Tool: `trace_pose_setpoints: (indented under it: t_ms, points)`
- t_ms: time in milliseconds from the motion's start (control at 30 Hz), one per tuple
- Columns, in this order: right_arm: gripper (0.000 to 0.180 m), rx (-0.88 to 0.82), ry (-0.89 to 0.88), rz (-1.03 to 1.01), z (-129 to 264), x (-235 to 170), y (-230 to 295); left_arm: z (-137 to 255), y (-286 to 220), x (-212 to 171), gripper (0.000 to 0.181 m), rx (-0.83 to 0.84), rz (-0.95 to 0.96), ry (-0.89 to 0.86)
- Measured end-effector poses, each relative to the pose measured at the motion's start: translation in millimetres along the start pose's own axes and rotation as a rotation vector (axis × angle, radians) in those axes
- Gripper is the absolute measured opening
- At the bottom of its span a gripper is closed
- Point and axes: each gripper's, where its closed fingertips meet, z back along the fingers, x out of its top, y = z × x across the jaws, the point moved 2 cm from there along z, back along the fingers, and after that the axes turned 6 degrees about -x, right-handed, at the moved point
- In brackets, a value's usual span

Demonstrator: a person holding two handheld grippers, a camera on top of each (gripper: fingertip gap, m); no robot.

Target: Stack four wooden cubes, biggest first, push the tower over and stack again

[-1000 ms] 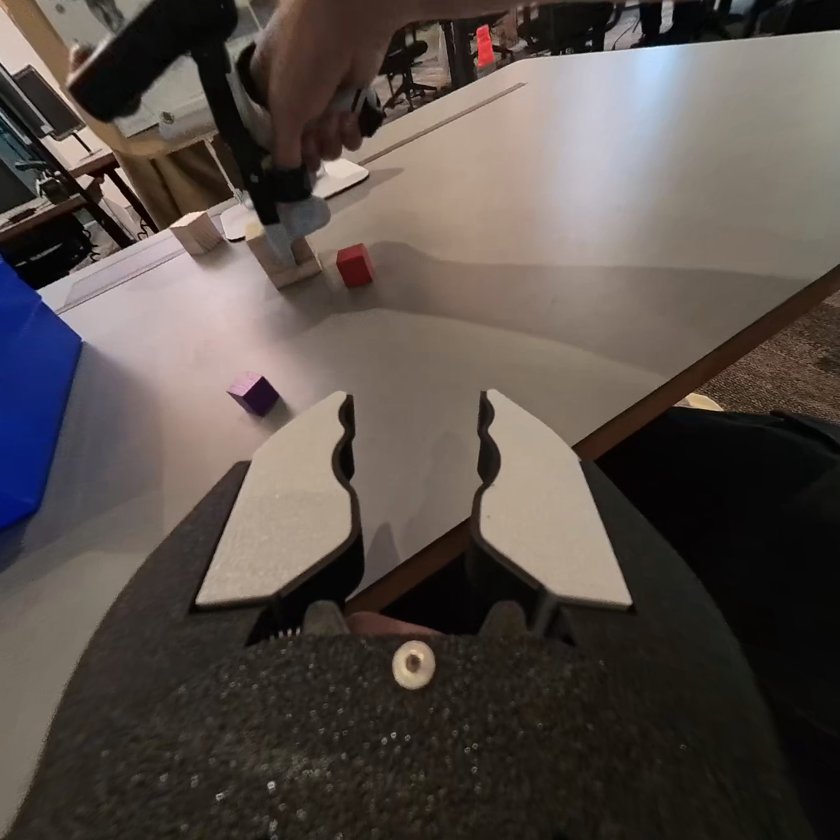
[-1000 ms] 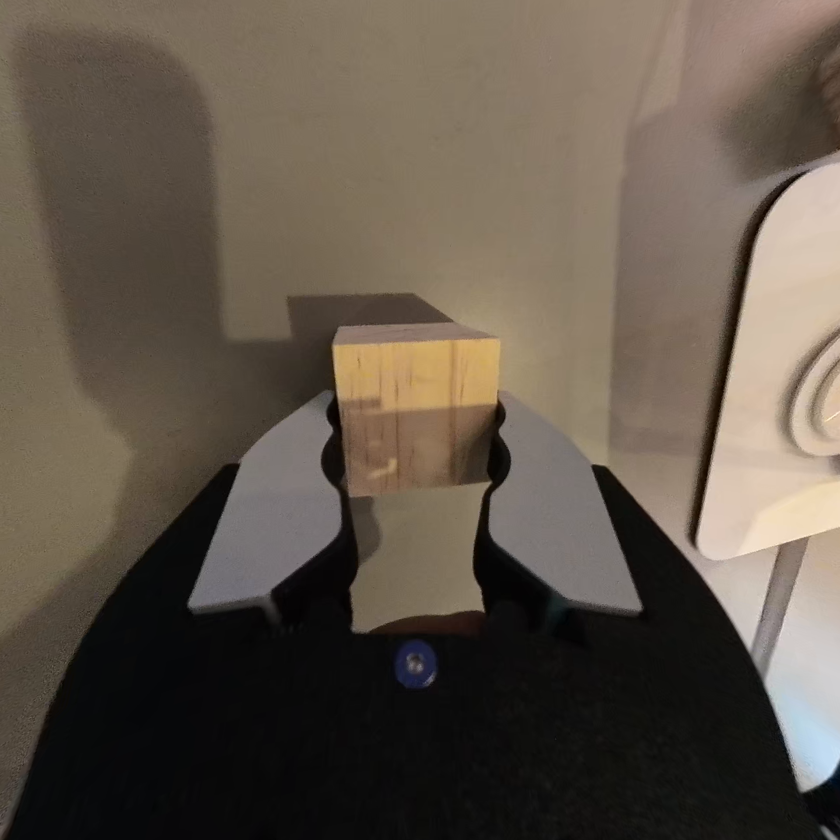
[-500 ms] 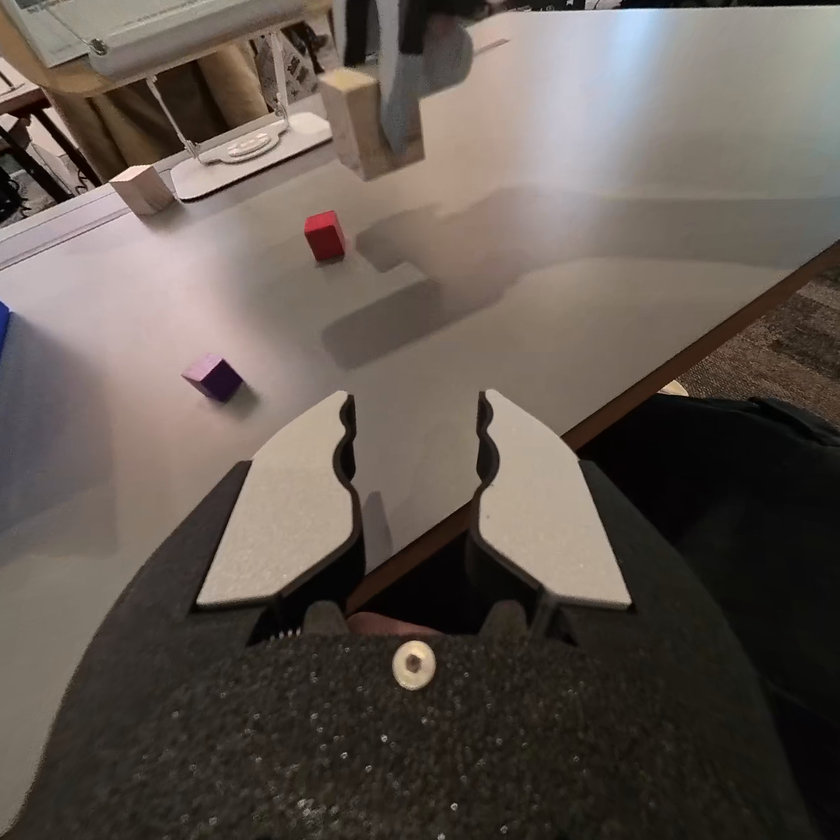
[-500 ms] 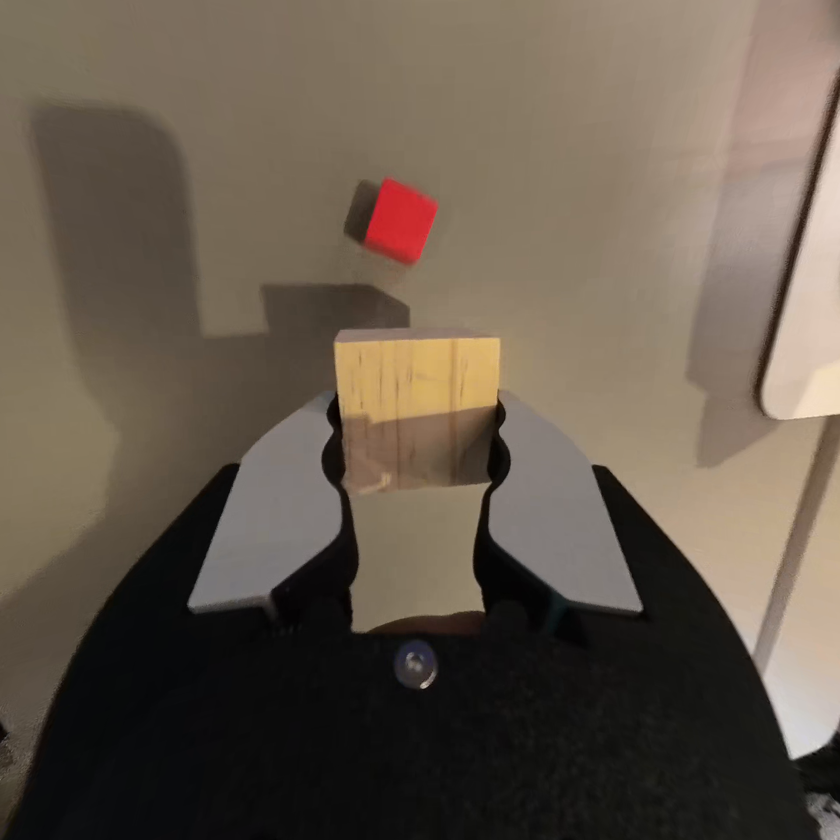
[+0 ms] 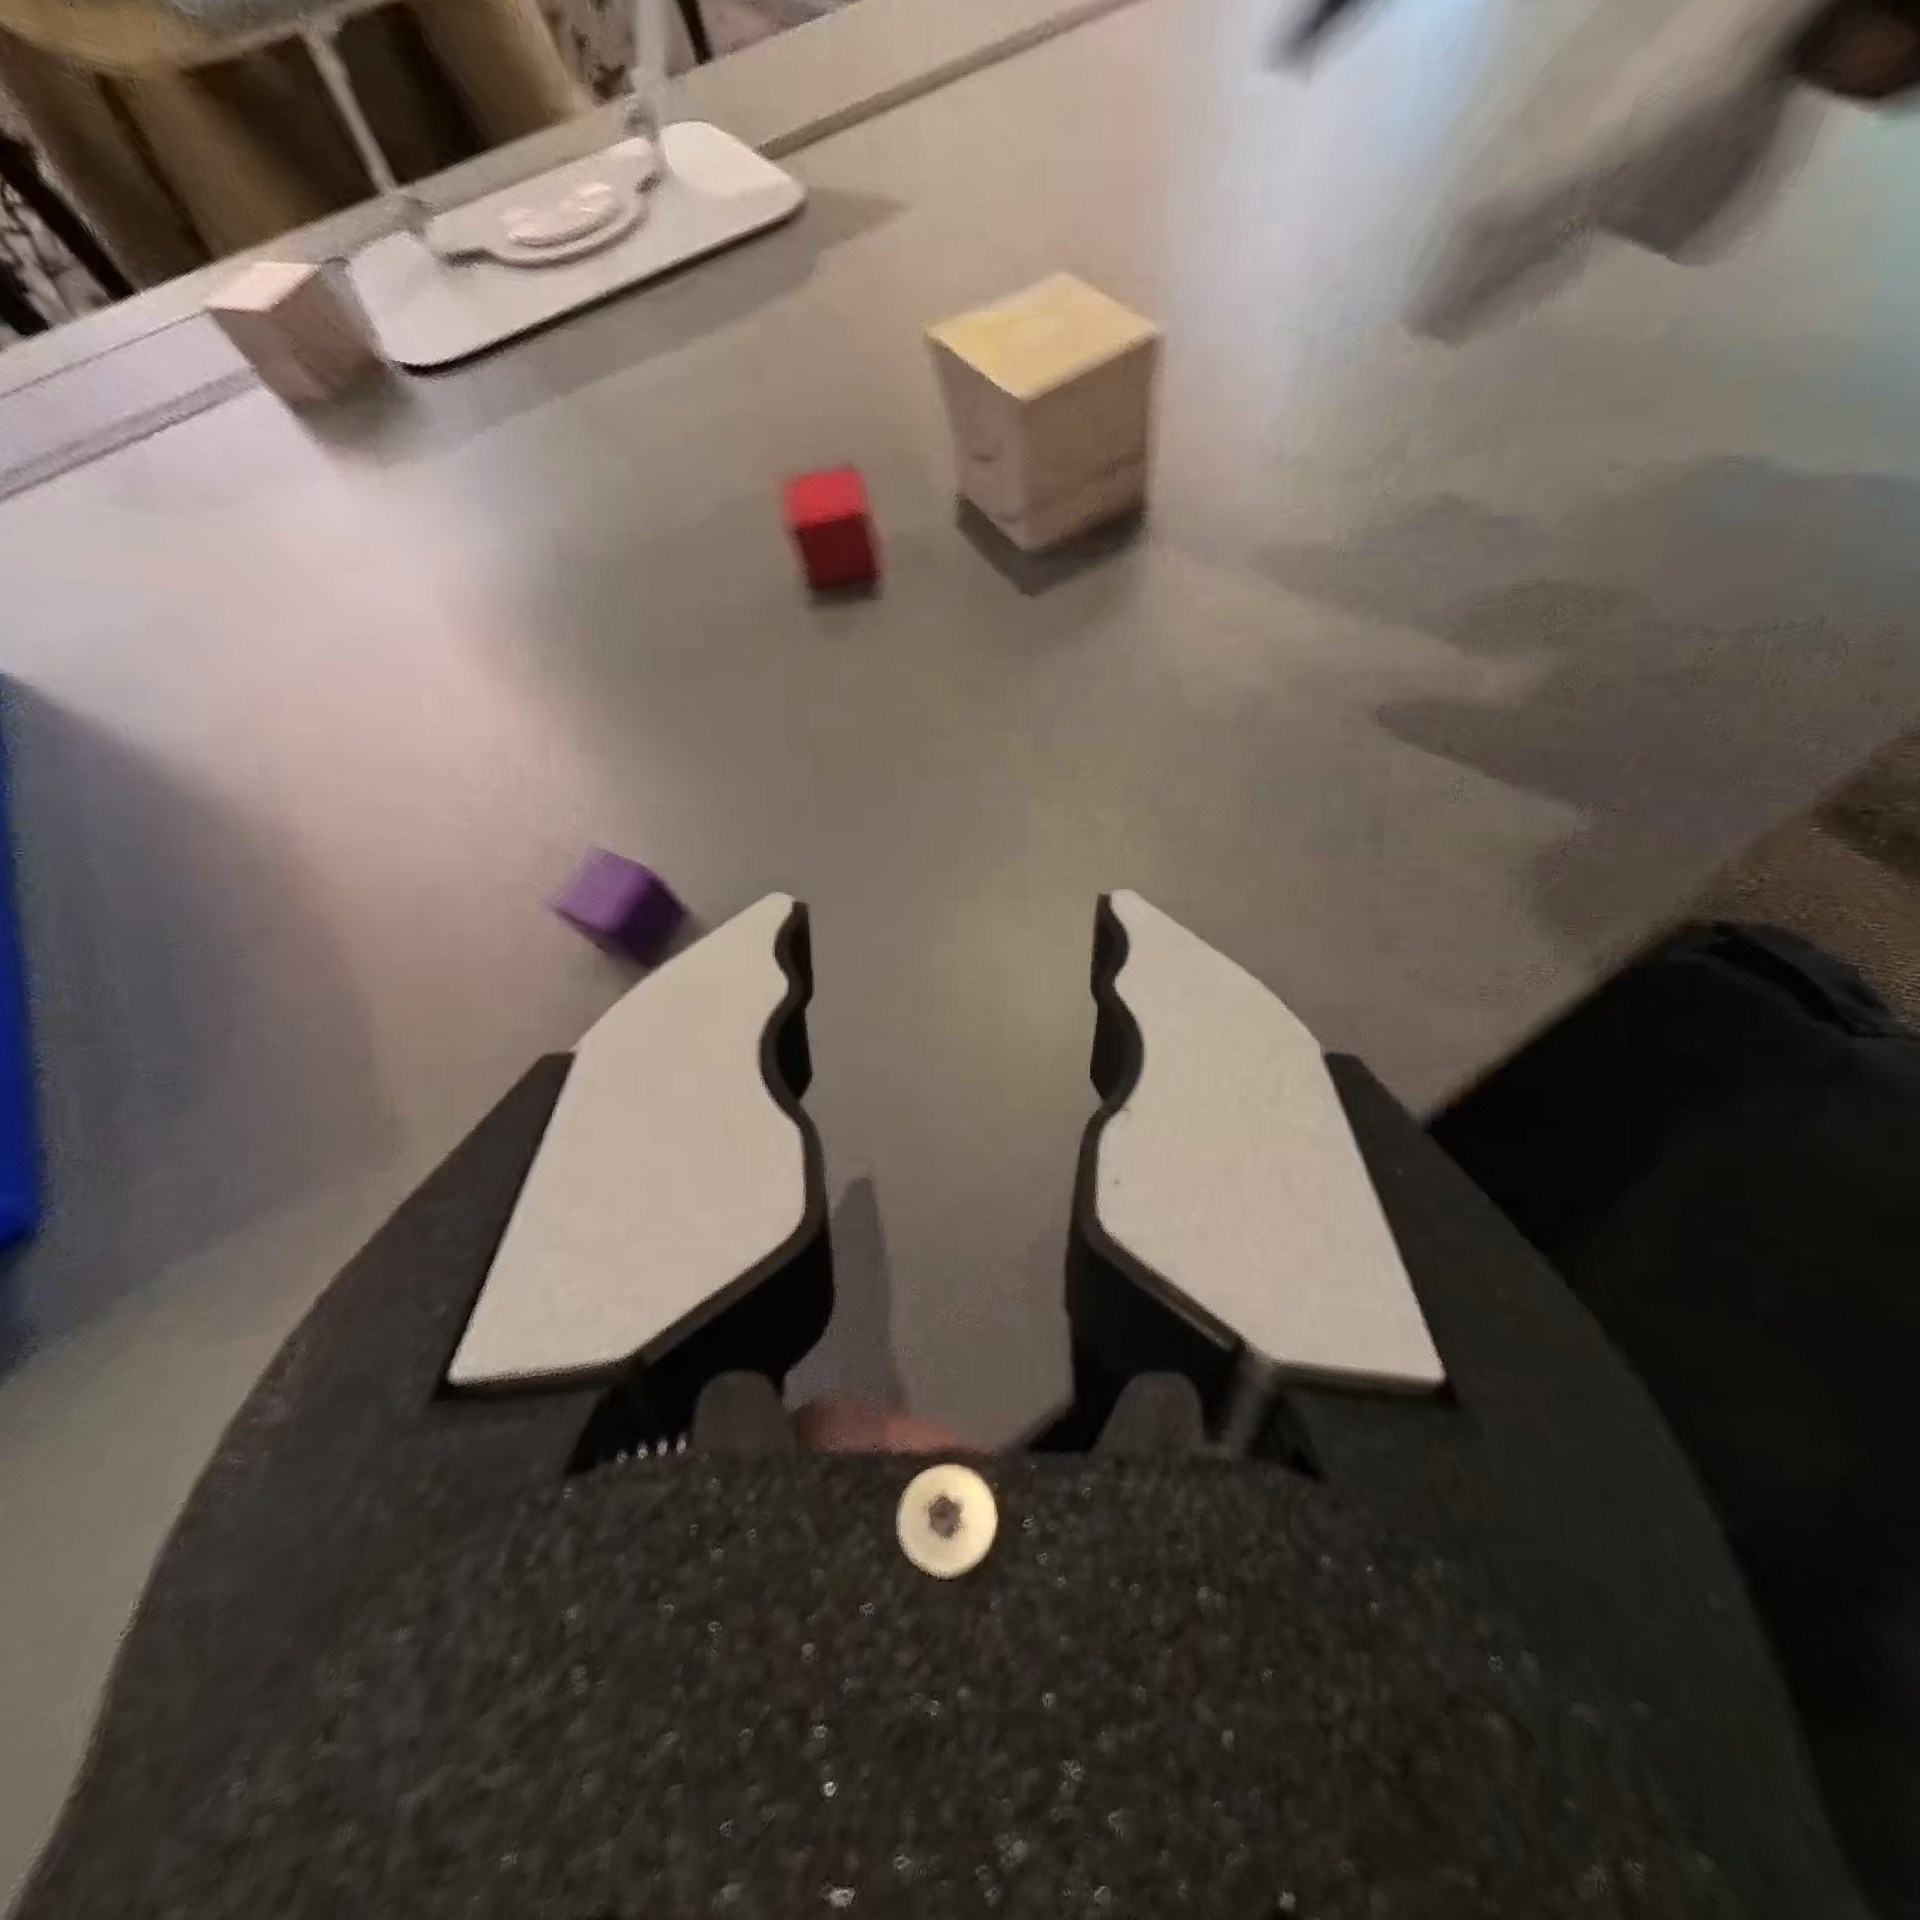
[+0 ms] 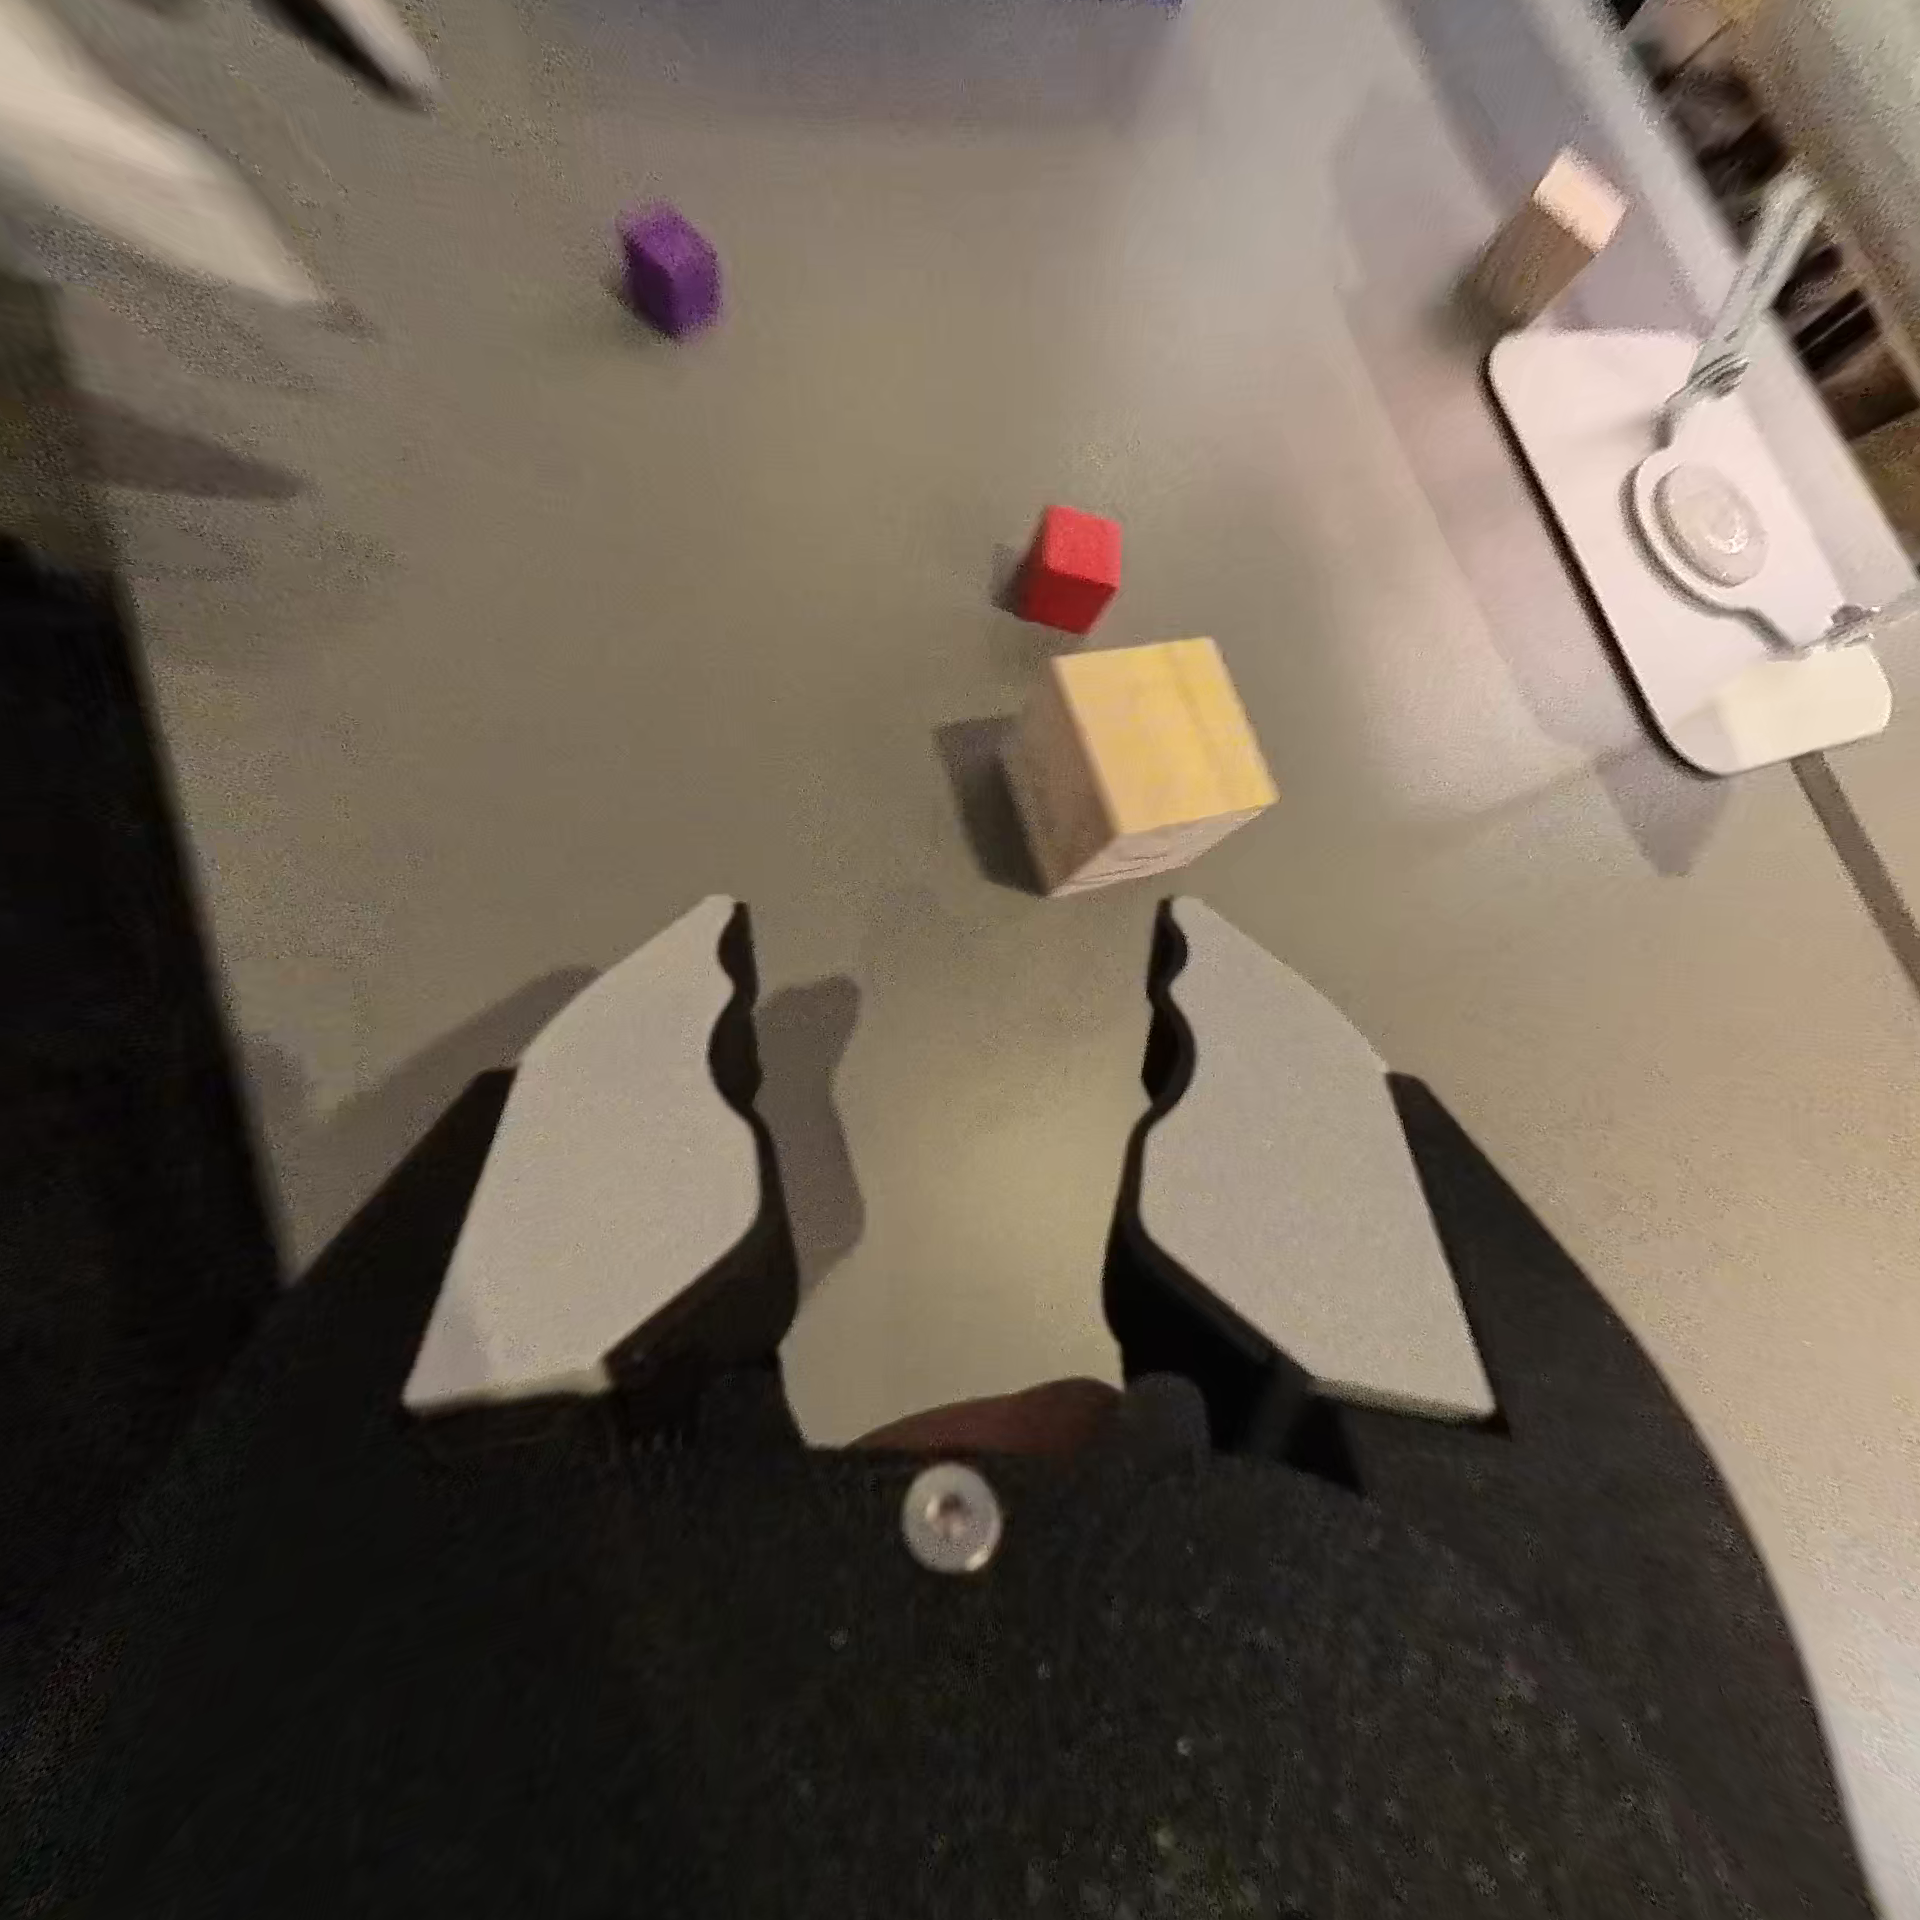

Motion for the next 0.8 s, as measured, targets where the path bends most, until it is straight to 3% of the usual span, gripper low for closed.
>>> trace_pose_setpoints:
  t_ms: [167,267,367,567,667,800]
  points:
    - [0.069,0.008,-0.150,-0.176,24.2,-42.5,80.6,-34.9,106.5,63.2,0.055,-0.020,-0.055,0.154]
    - [0.067,0.072,-0.153,-0.198,26.2,-56.7,108.6,-84.3,178.7,103.2,0.060,0.044,-0.142,0.212]
    - [0.067,0.114,-0.174,-0.214,31.7,-57.9,116.0,-144.8,226.2,132.8,0.067,0.013,-0.103,0.200]
    - [0.065,0.222,-0.244,-0.297,43.4,-59.3,118.4,-253.9,295.6,120.2,0.077,0.017,0.015,0.307]
    - [0.063,0.257,-0.265,-0.326,48.5,-63.0,118.1,-281.6,313.1,123.9,0.079,-0.021,0.075,0.281]
    - [0.062,0.279,-0.298,-0.331,57.6,-62.3,115.1,-302.9,335.2,126.9,0.079,-0.010,0.011,0.263]
